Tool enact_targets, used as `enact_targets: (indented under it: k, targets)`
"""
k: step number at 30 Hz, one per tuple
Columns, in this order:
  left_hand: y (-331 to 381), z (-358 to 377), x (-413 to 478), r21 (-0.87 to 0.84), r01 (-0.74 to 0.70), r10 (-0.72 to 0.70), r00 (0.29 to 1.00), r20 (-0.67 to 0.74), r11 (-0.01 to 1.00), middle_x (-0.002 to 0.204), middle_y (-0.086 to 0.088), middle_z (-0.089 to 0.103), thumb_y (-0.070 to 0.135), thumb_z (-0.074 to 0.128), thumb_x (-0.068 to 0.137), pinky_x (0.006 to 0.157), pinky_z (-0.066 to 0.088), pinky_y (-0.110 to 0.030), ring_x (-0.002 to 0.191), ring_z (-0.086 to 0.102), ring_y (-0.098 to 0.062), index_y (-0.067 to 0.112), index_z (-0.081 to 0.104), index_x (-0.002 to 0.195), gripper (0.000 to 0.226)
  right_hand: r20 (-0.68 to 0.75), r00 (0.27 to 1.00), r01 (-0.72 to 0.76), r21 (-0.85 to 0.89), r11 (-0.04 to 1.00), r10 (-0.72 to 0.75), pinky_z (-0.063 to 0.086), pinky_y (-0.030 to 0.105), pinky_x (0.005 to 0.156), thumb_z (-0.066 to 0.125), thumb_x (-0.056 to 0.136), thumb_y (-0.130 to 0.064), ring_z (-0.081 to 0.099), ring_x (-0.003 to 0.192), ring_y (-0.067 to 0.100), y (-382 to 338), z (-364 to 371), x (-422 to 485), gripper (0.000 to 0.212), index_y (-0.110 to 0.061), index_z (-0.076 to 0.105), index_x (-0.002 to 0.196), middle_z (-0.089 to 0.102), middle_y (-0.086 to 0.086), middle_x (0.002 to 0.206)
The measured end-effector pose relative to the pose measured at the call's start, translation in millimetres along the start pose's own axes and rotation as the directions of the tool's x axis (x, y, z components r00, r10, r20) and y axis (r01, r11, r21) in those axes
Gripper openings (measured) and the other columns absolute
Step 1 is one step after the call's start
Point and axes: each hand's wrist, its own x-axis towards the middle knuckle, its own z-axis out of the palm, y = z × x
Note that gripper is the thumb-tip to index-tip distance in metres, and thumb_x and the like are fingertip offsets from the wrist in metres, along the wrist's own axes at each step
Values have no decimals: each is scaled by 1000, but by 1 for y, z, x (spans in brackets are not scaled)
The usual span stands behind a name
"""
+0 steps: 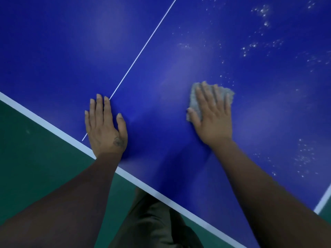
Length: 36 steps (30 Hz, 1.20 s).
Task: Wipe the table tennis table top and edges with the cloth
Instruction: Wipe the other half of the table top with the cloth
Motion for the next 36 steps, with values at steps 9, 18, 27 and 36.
enact_targets:
  k: [9, 18, 27, 36]
  targets:
    - [24, -1, -23, 48, 79, -83, 992, 95, 996, 181, -9, 9, 36, 21, 116, 136, 6, -52, 168, 3, -28, 8, 16, 172, 63, 42, 999, -25, -7, 1000, 25, 8, 63, 131, 29, 113, -54, 5, 166, 30, -31, 7, -74, 70, -18, 15, 172, 9, 1, 180]
    - [81, 16, -100, 76, 121, -126, 990, 58, 990, 181, -9, 10, 36, 23, 117, 135, 8, -54, 168, 4, -30, 12, 17, 172, 61, 78, 995, 65, -75, 995, -59, 16, 64, 130, 32, 112, -57, 14, 165, 31, 98, -13, -155, 70, -18, 25, 170, 20, 2, 178]
    - [82, 19, -100, 58, 108, -109, 994, 5, 992, 180, -10, 14, 33, 25, 117, 135, 9, -53, 168, 8, -31, 12, 23, 171, 59, 7, 973, -229, -20, 973, 229, 5, 66, 130, 34, 111, -53, 9, 166, 34, 14, 5, -126, 70, -18, 21, 171, 15, 5, 179]
    - [82, 20, -101, 42, 100, -99, 995, -25, 994, 180, -10, 16, 33, 28, 116, 135, 8, -53, 168, 9, -30, 12, 26, 171, 59, -42, 993, 113, 44, 993, -112, 19, 63, 128, 38, 111, -59, 18, 164, 26, 15, 16, -112, 68, -24, 30, 168, 26, -3, 176]
